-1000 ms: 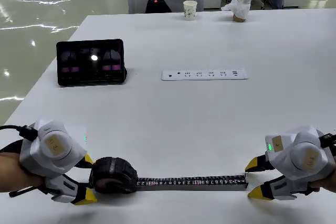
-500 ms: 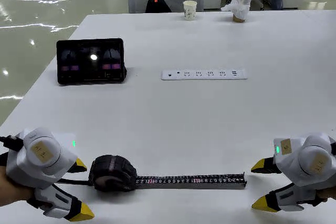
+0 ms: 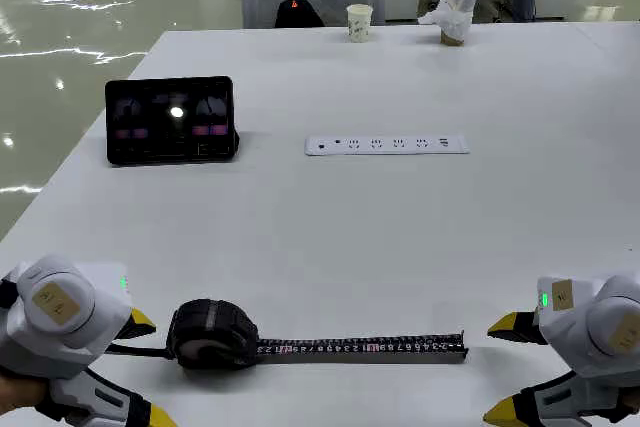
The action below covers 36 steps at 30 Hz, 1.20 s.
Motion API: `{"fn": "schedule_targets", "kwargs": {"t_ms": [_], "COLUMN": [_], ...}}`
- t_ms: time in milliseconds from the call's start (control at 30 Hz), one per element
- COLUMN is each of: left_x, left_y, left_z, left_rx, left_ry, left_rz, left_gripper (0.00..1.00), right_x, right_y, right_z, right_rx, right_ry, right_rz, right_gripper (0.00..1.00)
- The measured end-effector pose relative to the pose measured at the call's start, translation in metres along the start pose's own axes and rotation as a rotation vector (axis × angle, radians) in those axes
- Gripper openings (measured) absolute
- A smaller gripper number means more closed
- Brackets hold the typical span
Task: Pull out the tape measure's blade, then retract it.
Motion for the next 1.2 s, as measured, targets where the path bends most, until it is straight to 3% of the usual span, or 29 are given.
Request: {"fn": "schedule_targets", "kwargs": {"t_ms": [433, 767, 933, 1200], "left_x": [0.014, 0.027, 0.032, 0.042], "left_y": [0.001, 0.001, 0.001, 0.004], "left_z": [0.002, 0.003, 0.004, 0.004], "left_rx": [0.053, 0.121, 0.164, 0.262], "left_ry": [0.075, 0.156, 0.202, 0.278], "left_rz": [-0.023, -0.052, -0.079, -0.134], "left_gripper": [0.72, 0.77, 0.81, 0.89], "right_x": [-0.018, -0.032, -0.04, -0.046], "right_y": [0.006, 0.007, 0.006, 0.009], "right_z": [0.0, -0.003, -0.004, -0.008], "right_rx": [0.026, 0.07, 0.093, 0.173], "right_ry": [-0.077, -0.159, -0.202, -0.278], "right_rz": [0.018, 0.048, 0.075, 0.13], "right_gripper": [0.61, 0.69, 0.74, 0.82]}}
Point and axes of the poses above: the centre of the closed fingertips' face, and the gripper's own axes: y roughly backward along the fingers, x roughly to its right, z roughly out of its underside, the point moved 8 cm from there along y, roughly backward along the fingers, and after that the axes turned 3 degrees about -x, right-handed, at the moved point
